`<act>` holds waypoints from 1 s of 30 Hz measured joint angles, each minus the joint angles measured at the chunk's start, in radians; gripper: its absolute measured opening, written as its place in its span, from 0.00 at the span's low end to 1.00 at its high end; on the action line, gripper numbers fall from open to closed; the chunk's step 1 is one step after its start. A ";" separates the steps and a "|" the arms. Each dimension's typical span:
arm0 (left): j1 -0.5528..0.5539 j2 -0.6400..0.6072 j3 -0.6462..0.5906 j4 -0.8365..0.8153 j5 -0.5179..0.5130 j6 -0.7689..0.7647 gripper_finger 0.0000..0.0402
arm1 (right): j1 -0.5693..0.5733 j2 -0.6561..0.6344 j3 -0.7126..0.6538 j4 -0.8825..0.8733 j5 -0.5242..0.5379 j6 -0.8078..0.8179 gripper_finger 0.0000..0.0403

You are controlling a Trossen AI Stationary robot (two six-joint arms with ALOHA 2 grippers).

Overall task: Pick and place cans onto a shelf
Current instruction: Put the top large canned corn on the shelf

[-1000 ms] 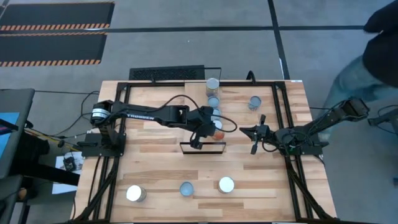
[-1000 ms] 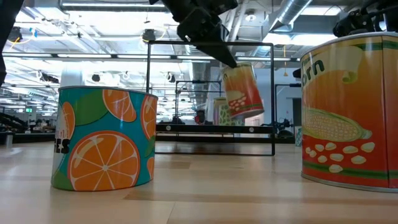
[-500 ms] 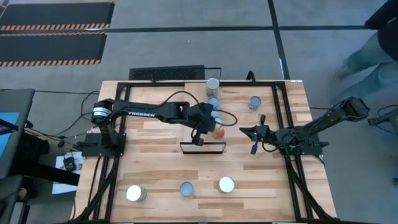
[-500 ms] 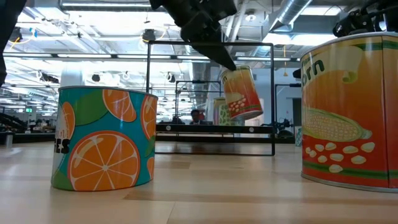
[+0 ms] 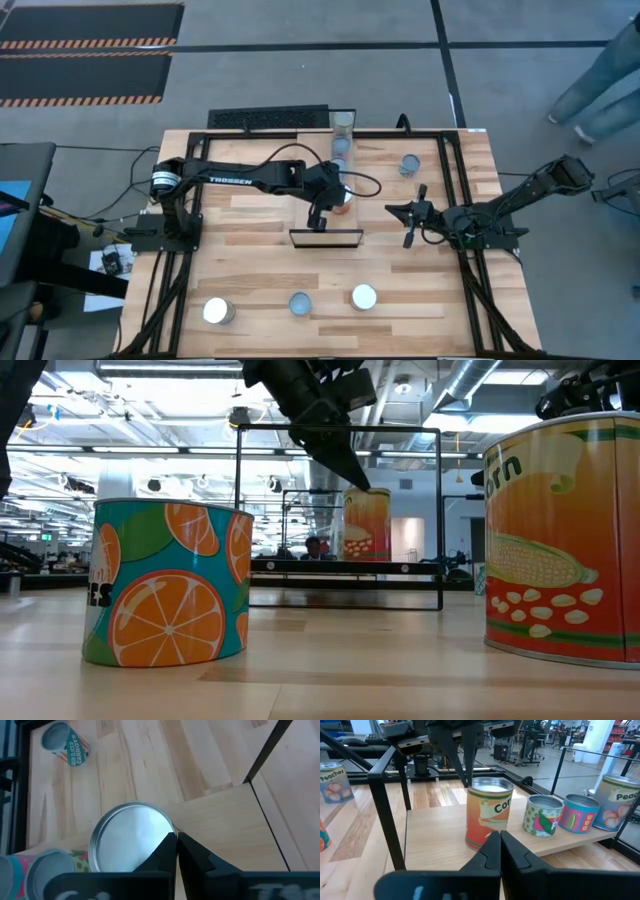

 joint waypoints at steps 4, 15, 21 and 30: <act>0.000 0.000 0.000 0.004 0.004 -0.004 0.00 | 0.000 0.000 0.000 0.000 0.000 0.000 0.03; 0.000 -0.002 0.002 0.024 0.014 -0.045 0.00 | 0.000 0.000 0.000 0.000 0.000 0.000 0.03; 0.016 -0.002 0.002 0.024 0.012 -0.062 0.00 | 0.000 0.000 0.000 0.000 0.000 0.000 0.03; 0.022 -0.003 0.002 0.028 0.014 -0.080 0.07 | 0.000 0.000 0.000 0.001 0.000 0.000 0.03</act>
